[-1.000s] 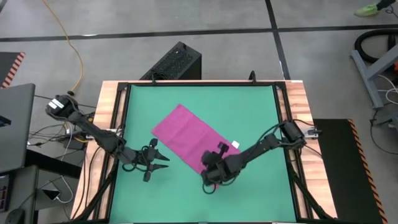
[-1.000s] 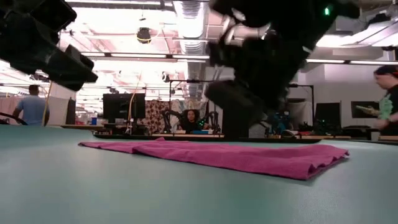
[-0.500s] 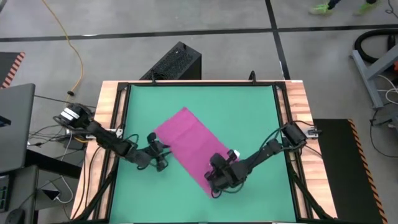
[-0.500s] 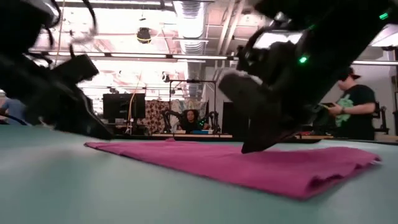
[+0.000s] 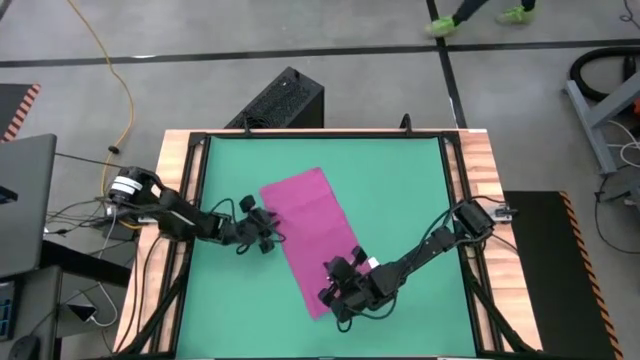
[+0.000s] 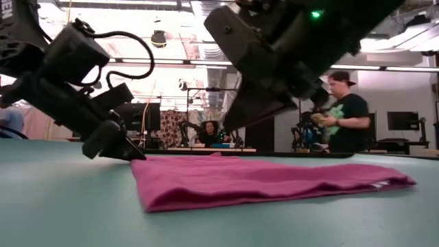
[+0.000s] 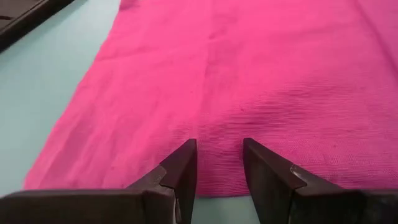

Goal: Roll towel into tight, uniform cylinder
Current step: Roll the pink towel

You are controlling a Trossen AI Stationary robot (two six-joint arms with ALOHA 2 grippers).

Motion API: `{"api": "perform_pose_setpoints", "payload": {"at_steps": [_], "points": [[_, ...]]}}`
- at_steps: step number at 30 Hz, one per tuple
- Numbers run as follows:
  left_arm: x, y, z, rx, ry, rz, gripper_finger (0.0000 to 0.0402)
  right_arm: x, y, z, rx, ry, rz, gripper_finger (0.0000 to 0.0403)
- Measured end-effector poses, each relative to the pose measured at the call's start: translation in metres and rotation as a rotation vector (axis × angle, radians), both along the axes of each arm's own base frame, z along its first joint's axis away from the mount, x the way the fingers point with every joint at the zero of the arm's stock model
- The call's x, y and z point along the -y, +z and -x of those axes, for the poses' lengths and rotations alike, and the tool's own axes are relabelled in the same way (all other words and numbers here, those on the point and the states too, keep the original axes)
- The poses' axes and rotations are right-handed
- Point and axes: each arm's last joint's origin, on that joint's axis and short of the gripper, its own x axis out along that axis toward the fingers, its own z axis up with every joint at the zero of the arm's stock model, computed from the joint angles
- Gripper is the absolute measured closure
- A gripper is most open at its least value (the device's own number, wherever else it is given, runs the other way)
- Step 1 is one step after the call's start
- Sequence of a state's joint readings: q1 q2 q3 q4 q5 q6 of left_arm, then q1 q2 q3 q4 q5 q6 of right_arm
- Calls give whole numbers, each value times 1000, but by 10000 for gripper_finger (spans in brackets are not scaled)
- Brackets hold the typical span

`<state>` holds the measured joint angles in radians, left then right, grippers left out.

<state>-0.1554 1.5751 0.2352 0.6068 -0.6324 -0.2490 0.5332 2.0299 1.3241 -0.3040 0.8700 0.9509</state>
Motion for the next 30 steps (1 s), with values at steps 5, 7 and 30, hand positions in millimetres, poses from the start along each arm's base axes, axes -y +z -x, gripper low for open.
{"api": "perform_pose_setpoints", "payload": {"at_steps": [5,7,30], "points": [[-1,14,-1,-4,-135,-31,283,-6,-1,6,-51,33,29,394],[3,23,0,15,-199,-22,283,-12,-7,14,-54,38,4,393],[105,62,43,306,-568,164,283,-61,-62,-6,189,-31,-255,392]]}}
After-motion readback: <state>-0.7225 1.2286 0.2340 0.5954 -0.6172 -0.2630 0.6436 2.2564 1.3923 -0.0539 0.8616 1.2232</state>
